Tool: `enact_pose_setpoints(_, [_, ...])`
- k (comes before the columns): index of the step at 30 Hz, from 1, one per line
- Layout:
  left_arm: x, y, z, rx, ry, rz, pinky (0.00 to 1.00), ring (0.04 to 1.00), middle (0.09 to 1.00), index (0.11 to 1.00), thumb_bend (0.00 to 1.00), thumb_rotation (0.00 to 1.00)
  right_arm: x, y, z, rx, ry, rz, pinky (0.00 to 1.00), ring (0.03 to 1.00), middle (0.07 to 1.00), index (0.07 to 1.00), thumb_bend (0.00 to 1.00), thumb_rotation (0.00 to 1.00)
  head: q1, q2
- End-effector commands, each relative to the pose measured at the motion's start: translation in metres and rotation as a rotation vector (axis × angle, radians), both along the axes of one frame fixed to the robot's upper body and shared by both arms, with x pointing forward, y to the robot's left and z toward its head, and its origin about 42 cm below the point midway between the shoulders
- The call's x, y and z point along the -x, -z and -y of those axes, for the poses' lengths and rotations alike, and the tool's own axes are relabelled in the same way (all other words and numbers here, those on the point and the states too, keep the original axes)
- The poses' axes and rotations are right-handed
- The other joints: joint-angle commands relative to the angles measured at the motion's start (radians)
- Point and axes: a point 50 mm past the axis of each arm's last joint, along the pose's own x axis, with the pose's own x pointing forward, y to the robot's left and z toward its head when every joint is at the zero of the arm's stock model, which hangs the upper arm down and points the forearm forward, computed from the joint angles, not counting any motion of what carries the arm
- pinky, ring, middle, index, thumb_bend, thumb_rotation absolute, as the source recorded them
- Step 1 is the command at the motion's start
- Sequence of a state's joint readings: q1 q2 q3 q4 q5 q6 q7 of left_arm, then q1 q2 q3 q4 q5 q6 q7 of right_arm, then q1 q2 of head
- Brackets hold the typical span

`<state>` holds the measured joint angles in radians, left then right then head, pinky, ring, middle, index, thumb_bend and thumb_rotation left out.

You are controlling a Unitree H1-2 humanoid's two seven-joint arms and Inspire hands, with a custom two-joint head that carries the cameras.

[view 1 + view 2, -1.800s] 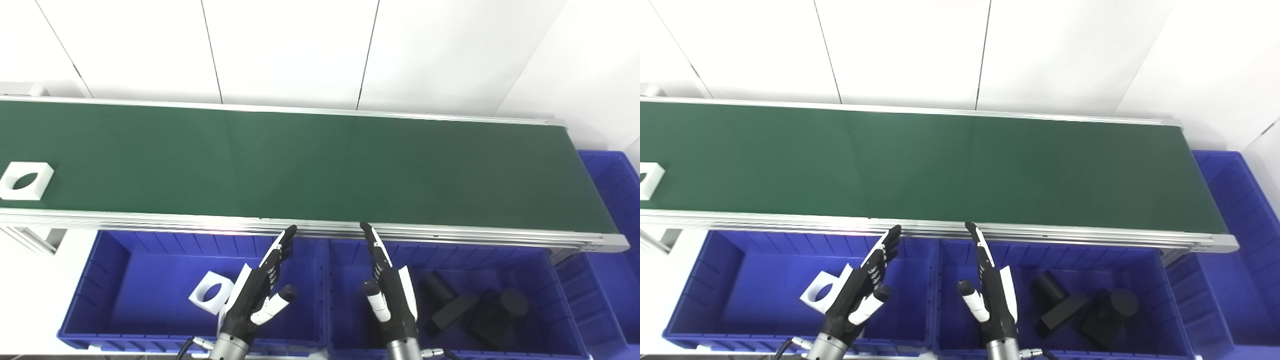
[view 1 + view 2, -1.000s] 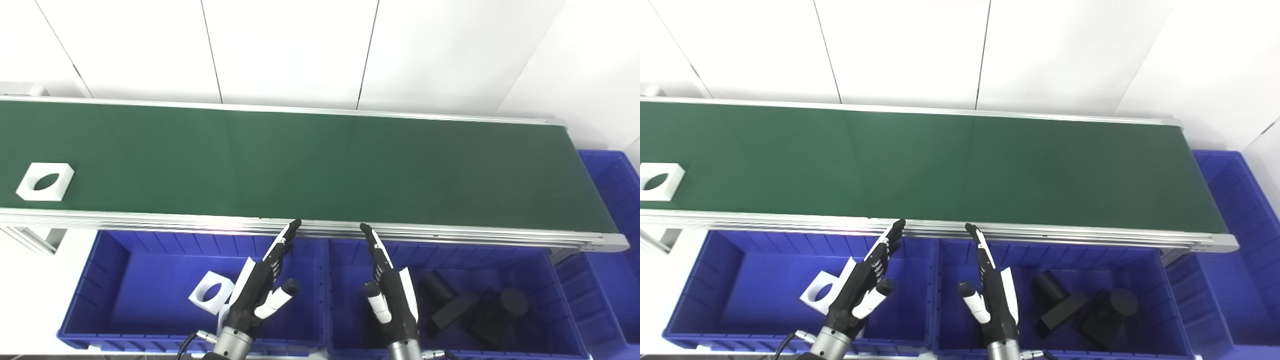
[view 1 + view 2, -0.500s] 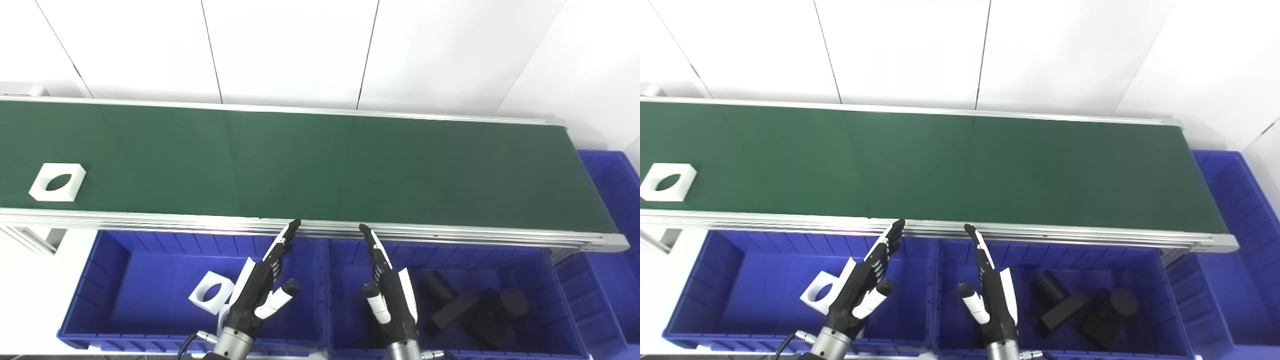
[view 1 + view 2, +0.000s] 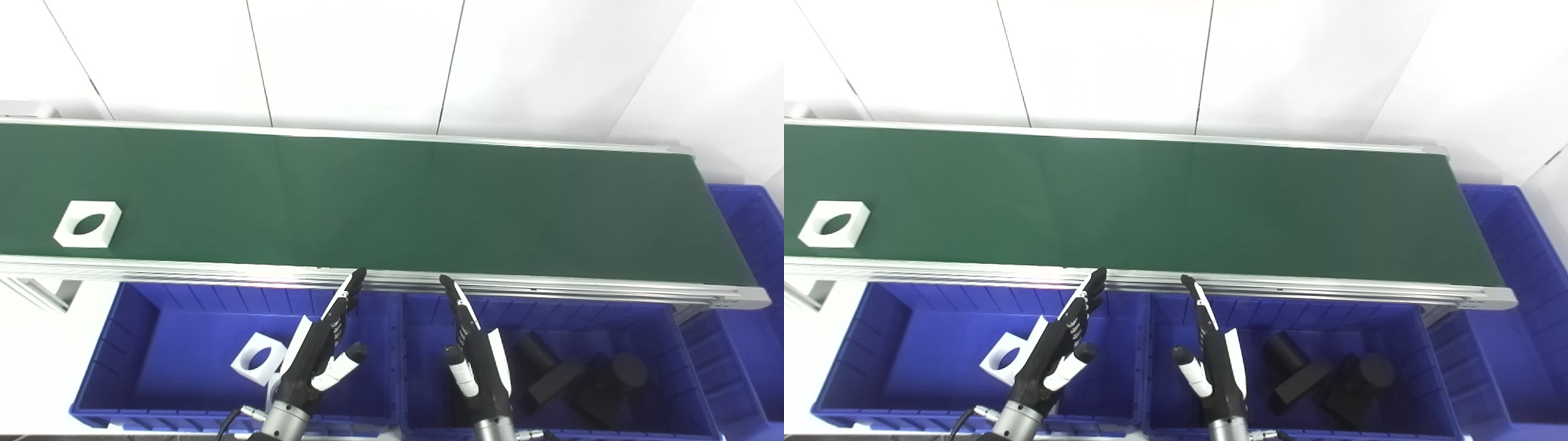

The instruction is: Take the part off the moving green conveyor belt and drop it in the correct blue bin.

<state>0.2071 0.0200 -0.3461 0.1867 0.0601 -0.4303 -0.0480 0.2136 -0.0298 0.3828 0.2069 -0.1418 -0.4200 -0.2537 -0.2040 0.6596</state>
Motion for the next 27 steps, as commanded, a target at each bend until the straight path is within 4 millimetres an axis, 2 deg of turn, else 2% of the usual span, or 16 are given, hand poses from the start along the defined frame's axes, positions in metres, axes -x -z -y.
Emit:
enact_pose_setpoints(1, [-0.007, -0.015, 0.003, 0.034, 0.009, 0.081, 1.0, 1.0, 1.0, 0.972, 0.87, 0.83, -0.005, -0.01, -0.005, -0.036, -0.007, 0.071, 1.0, 0.989, 0.975, 0.945, 0.92, 0.98, 0.001, -0.001])
enact_pose_setpoints(6, [-0.006, -0.014, 0.003, 0.03, 0.011, 0.079, 1.0, 1.0, 1.0, 0.973, 0.86, 0.83, -0.004, -0.009, -0.004, -0.031, -0.008, 0.069, 1.0, 0.992, 0.976, 0.946, 0.93, 0.99, 0.025, -0.007])
enact_pose_setpoints(9, [-0.006, -0.012, 0.007, 0.031, 0.014, 0.072, 1.0, 1.0, 1.0, 0.973, 0.86, 0.83, -0.004, -0.008, -0.001, -0.028, -0.012, 0.062, 1.0, 0.995, 0.978, 0.946, 0.94, 0.99, 0.089, -0.023])
enact_pose_setpoints(10, [-0.005, -0.011, 0.008, 0.031, 0.013, 0.069, 1.0, 1.0, 1.0, 0.968, 0.85, 0.82, -0.004, -0.007, 0.0, -0.027, -0.014, 0.06, 1.0, 0.998, 0.981, 0.948, 0.93, 0.99, 0.089, -0.023])
enact_pose_setpoints(11, [-0.005, -0.009, 0.01, 0.028, 0.013, 0.062, 1.0, 1.0, 1.0, 0.964, 0.85, 0.82, -0.003, -0.006, 0.003, -0.023, -0.015, 0.054, 1.0, 0.998, 0.983, 0.949, 0.94, 0.99, 0.13, -0.053])
enact_pose_setpoints(12, [-0.005, -0.008, 0.011, 0.026, 0.014, 0.058, 1.0, 1.0, 0.999, 0.962, 0.85, 0.82, -0.002, -0.005, 0.004, -0.02, -0.016, 0.051, 1.0, 0.999, 0.986, 0.953, 0.94, 1.0, 0.13, -0.053])
enact_pose_setpoints(13, [-0.005, -0.004, 0.014, 0.011, 0.017, 0.051, 1.0, 1.0, 0.998, 0.961, 0.85, 0.82, -0.002, -0.002, 0.007, -0.011, -0.015, 0.043, 1.0, 1.0, 0.987, 0.955, 0.94, 1.0, 0.174, -0.1])
enact_pose_setpoints(14, [-0.006, -0.002, 0.016, -0.001, 0.018, 0.048, 1.0, 1.0, 0.996, 0.963, 0.84, 0.83, -0.002, 0.0, 0.009, -0.004, -0.015, 0.038, 1.0, 0.997, 0.988, 0.959, 0.93, 1.0, 0.174, -0.1])
enact_pose_setpoints(15, [-0.006, 0.001, 0.019, -0.016, 0.017, 0.042, 0.99, 0.996, 0.989, 0.958, 0.85, 0.83, -0.003, 0.003, 0.012, 0.006, -0.012, 0.029, 1.0, 0.997, 0.988, 0.961, 0.93, 1.0, 0.21, -0.139])
enact_pose_setpoints(16, [-0.007, 0.004, 0.02, -0.026, 0.016, 0.038, 0.97, 0.986, 0.981, 0.951, 0.86, 0.83, -0.003, 0.005, 0.014, 0.013, -0.009, 0.023, 1.0, 0.994, 0.986, 0.962, 0.94, 1.0, 0.21, -0.139])
enact_pose_setpoints(17, [-0.008, 0.006, 0.023, -0.038, 0.013, 0.036, 0.97, 0.986, 0.981, 0.951, 0.86, 0.83, -0.004, 0.008, 0.016, 0.021, -0.01, 0.016, 1.0, 0.994, 0.986, 0.962, 0.94, 1.0, 0.239, -0.166])
enact_pose_setpoints(19, [-0.01, 0.008, 0.028, -0.057, 0.007, 0.041, 0.92, 0.959, 0.963, 0.931, 0.88, 0.82, -0.006, 0.011, 0.019, 0.033, -0.013, 0.009, 1.0, 0.999, 0.991, 0.975, 0.95, 1.0, 0.259, -0.181])
enact_pose_setpoints(27, [-0.013, 0.008, 0.036, -0.089, -0.002, 0.073, 0.85, 0.92, 0.933, 0.895, 0.9, 0.79, -0.007, 0.014, 0.027, 0.06, -0.005, 0.004, 1.0, 0.991, 0.993, 0.996, 0.95, 1.0, 0.289, -0.188])
